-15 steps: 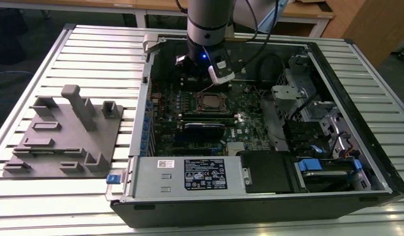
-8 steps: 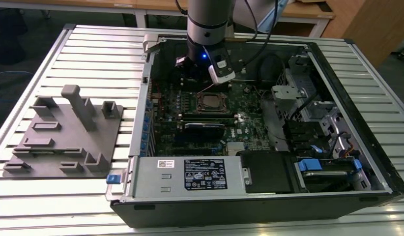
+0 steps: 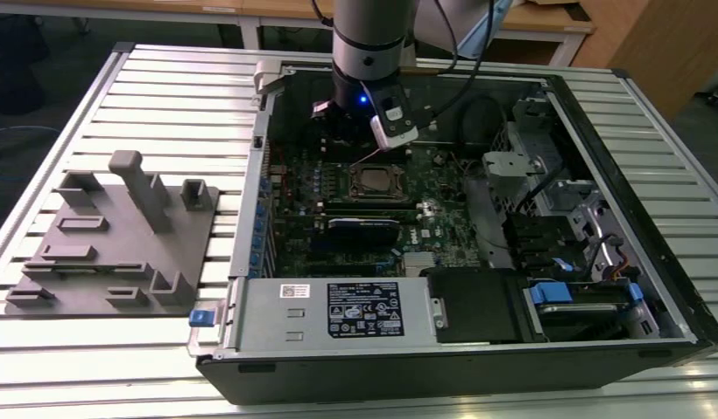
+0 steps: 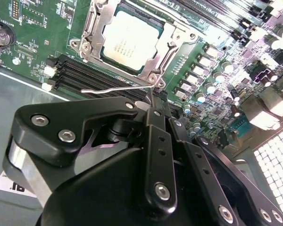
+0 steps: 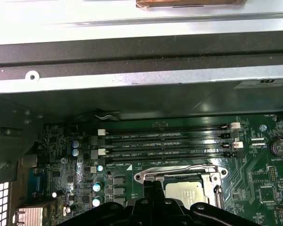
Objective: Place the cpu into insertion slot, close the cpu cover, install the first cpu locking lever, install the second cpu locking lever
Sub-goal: 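Install the first cpu locking lever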
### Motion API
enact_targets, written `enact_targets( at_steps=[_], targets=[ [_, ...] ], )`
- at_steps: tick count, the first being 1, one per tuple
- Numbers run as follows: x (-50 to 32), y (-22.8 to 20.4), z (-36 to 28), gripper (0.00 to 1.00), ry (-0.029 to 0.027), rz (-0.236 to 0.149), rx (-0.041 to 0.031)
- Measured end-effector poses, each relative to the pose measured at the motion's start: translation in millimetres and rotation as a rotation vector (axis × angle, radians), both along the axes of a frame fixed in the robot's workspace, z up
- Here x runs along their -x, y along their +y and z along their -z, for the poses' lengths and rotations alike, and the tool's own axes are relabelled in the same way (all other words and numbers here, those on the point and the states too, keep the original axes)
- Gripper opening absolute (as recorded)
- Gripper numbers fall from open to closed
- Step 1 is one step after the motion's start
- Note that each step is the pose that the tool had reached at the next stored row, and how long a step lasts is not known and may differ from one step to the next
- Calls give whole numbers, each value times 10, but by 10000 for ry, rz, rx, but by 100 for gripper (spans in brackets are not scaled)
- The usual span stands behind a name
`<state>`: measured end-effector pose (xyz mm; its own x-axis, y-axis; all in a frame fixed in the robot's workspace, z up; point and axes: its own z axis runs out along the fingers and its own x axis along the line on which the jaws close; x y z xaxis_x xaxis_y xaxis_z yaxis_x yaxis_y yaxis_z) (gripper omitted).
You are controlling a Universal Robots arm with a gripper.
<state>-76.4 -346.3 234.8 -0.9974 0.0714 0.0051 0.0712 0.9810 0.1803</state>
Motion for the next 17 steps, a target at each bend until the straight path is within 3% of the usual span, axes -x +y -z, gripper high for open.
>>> enact_targets(
  at_steps=[2, 4, 15, 16, 17],
  targets=[
    [0, 0, 0, 11, 0, 0, 15],
    [0, 0, 0, 11, 0, 0, 160],
    [0, 0, 0, 11, 0, 0, 188],
    [0, 0, 0, 11, 0, 0, 300],
    [0, 0, 0, 11, 0, 0, 302]
  ],
)
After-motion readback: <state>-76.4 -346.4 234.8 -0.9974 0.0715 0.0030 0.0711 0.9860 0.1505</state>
